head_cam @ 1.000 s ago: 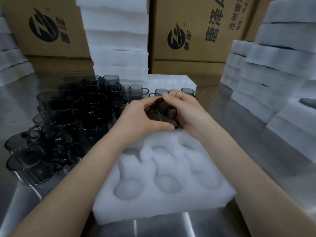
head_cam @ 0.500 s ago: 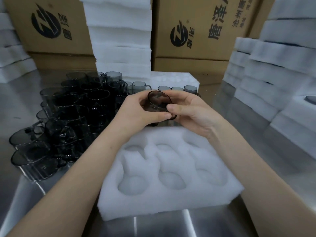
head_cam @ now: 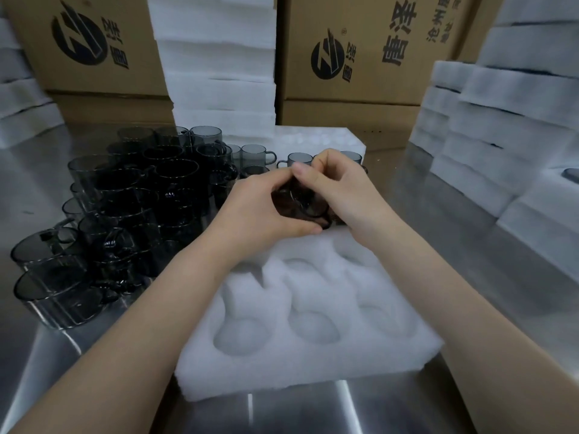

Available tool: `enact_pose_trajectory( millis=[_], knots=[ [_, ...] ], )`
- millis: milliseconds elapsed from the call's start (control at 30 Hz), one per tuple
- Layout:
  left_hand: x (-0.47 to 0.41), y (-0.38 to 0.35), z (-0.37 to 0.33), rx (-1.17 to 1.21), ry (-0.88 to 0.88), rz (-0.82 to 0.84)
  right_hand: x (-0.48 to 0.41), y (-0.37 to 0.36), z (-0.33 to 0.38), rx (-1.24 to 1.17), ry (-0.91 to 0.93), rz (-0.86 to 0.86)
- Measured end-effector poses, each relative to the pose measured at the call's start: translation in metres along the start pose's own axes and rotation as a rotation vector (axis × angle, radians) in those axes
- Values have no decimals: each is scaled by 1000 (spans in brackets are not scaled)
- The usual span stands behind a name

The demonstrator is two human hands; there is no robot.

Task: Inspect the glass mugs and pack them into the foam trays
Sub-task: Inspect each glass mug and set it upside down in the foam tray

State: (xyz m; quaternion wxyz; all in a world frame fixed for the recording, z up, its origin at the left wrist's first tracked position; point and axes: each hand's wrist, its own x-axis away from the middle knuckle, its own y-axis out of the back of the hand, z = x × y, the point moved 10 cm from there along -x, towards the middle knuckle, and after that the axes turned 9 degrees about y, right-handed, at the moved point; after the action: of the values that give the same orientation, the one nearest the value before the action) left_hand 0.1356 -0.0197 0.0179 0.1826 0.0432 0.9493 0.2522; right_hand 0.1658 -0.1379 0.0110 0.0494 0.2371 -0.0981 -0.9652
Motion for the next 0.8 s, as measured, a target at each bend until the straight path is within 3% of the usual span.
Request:
enact_pose_trajectory(
  millis=[167,267,467,533,700,800],
  knots=[
    [0,1,0,128,-26,25,-1,2,-6,-212,-53,-7],
    [-1,7,2,158,-26,-49,-1,1,-10,-352,-81,6],
    [1,22,3,312,-87,-122,-2,19,-22,-460,-134,-143],
    [3,19,-1,384,-121,-69,-1,12,-25,-456,-176,-90],
    [3,13,-4,350,-123,-26,7,-28,-13,-504,-218,280],
    [2,22,2,298,-80,-126,9,-29,-8,-534,-176,288]
  ],
)
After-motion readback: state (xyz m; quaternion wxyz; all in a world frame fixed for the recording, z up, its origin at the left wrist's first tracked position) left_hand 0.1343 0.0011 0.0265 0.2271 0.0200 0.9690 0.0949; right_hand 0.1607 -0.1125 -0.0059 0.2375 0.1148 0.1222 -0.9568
